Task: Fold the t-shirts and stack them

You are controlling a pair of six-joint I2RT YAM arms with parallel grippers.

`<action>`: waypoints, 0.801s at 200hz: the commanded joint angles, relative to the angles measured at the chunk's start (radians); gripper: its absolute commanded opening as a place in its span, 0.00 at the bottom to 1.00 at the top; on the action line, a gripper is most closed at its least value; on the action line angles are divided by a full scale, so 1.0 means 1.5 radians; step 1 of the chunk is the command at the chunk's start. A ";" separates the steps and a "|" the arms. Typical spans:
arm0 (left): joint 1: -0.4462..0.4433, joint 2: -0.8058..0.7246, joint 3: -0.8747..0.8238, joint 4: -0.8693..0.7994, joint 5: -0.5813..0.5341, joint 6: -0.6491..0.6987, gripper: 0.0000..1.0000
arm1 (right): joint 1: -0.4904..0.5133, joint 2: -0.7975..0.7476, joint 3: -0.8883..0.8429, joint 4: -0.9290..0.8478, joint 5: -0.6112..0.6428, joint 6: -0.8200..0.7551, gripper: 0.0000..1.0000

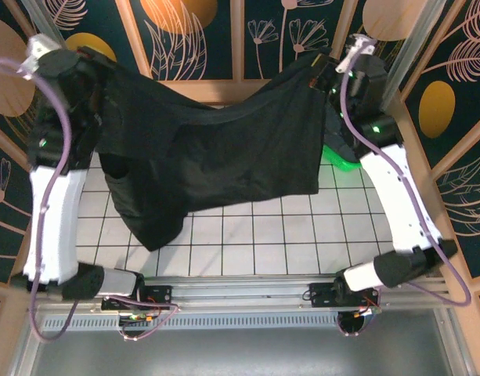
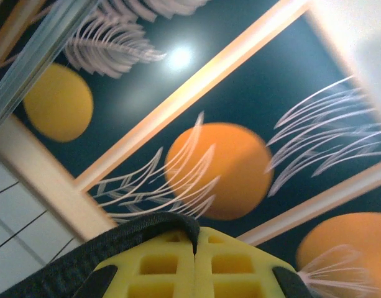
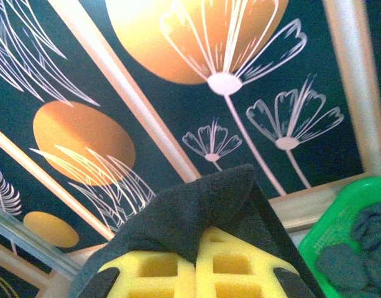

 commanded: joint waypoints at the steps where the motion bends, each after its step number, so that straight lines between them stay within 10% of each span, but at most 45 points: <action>1: 0.038 0.066 -0.001 -0.021 0.052 -0.004 0.00 | -0.019 0.068 0.042 0.062 -0.099 0.032 0.00; 83: 0.108 0.278 0.407 -0.023 0.129 0.088 0.00 | -0.079 0.322 0.443 -0.055 -0.165 0.059 0.00; 115: 0.107 0.123 0.228 0.025 0.079 0.059 0.00 | -0.105 0.270 0.379 -0.081 -0.135 0.085 0.00; 160: 0.107 -0.139 -0.135 -0.018 -0.076 -0.009 0.00 | -0.105 0.079 0.006 -0.046 -0.109 0.128 0.00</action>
